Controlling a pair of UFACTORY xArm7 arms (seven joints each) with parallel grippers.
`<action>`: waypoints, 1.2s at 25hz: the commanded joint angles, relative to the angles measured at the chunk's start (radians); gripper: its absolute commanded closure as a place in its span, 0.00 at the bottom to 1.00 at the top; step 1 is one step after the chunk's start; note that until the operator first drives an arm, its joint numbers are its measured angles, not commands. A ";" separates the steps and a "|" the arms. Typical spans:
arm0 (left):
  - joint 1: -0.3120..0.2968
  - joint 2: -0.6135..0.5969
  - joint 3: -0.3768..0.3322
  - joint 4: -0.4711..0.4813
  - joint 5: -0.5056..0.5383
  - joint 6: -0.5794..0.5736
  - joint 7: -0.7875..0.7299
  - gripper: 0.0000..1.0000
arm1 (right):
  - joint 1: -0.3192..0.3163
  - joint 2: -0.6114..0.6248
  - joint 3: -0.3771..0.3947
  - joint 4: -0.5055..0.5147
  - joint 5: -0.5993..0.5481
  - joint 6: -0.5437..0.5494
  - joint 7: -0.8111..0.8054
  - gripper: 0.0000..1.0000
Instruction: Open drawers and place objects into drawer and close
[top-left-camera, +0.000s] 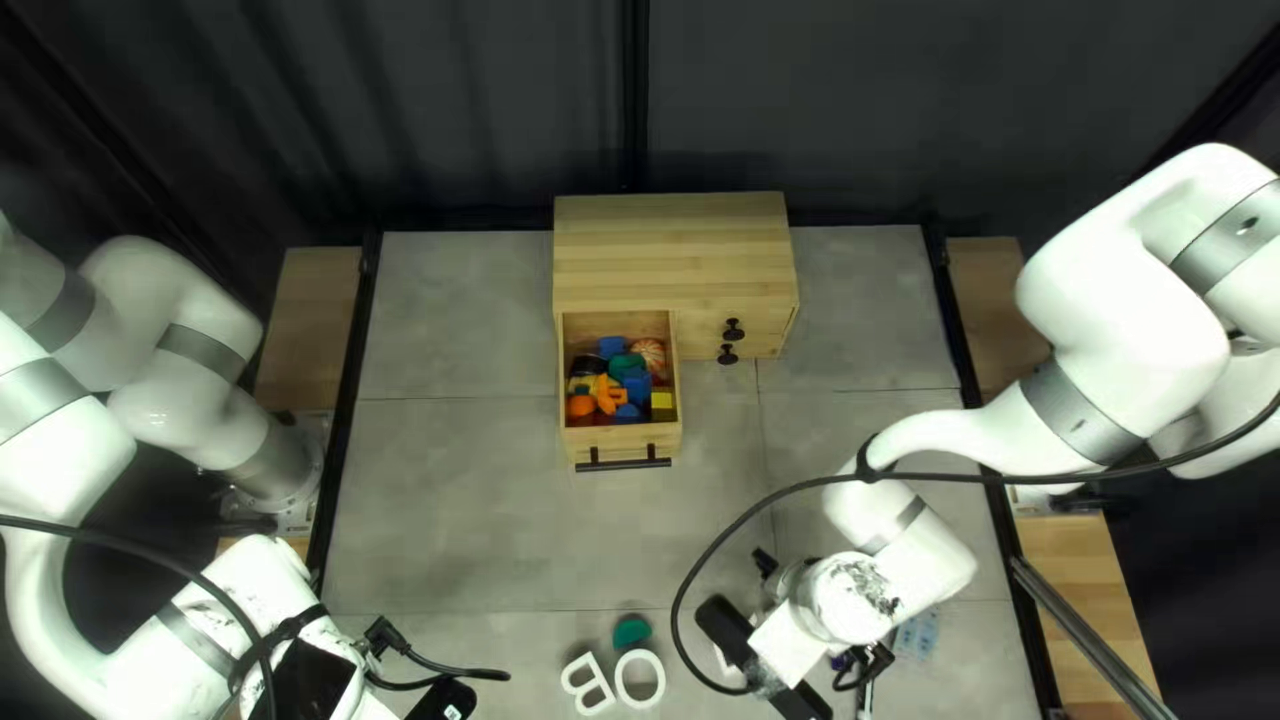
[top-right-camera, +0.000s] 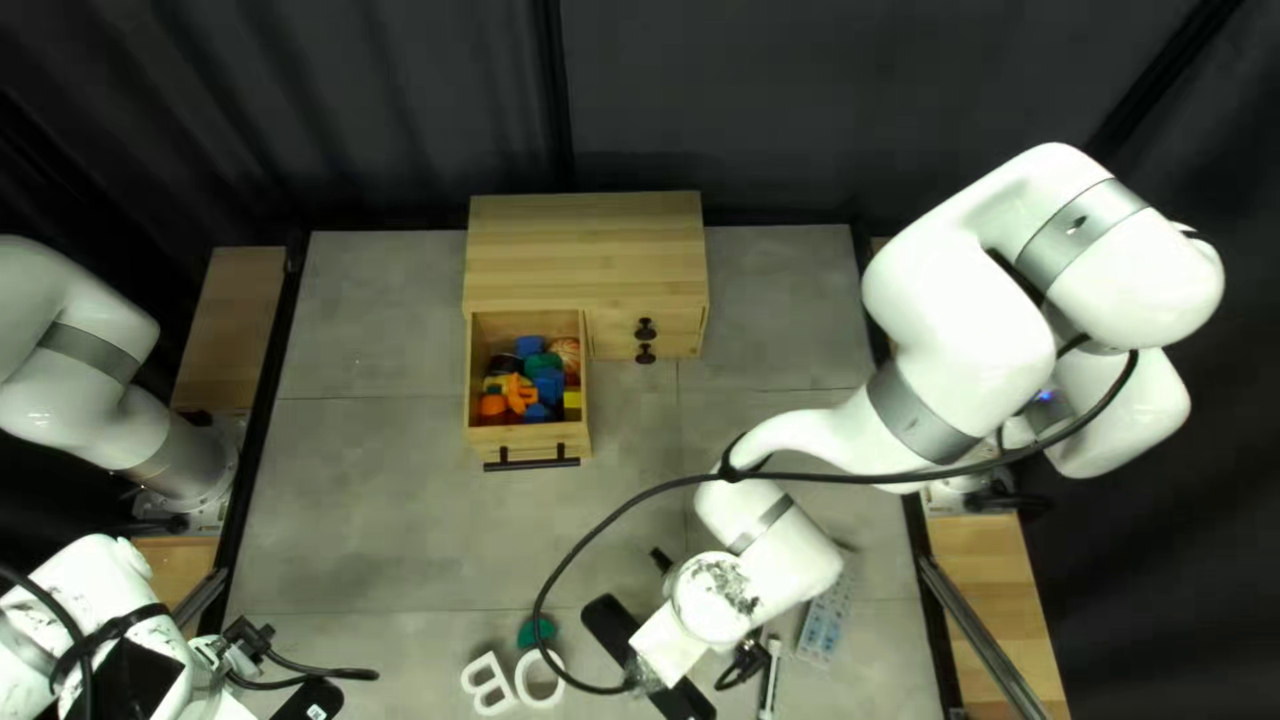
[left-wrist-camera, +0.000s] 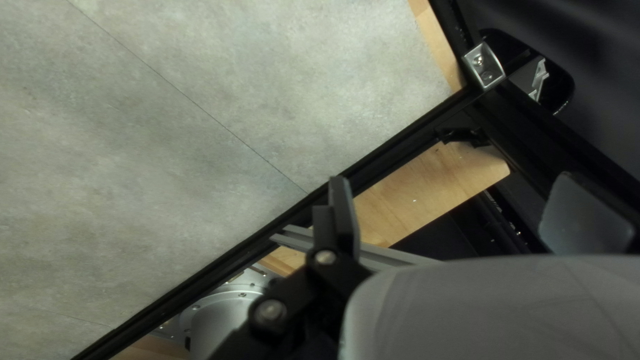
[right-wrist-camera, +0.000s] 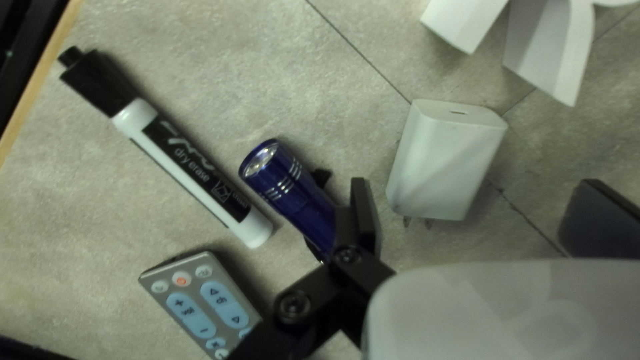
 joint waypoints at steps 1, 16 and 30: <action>0.000 0.000 0.000 0.000 0.000 0.000 0.000 0.00 | 0.009 0.025 -0.009 0.015 -0.012 0.009 0.034 0.00; 0.000 0.000 0.000 0.000 0.000 0.000 0.000 0.00 | 0.014 -0.005 -0.014 0.051 -0.014 0.102 0.048 0.98; 0.000 0.000 0.000 0.000 0.000 0.000 0.000 0.00 | -0.066 -0.241 -0.108 0.188 -0.207 0.463 0.118 0.99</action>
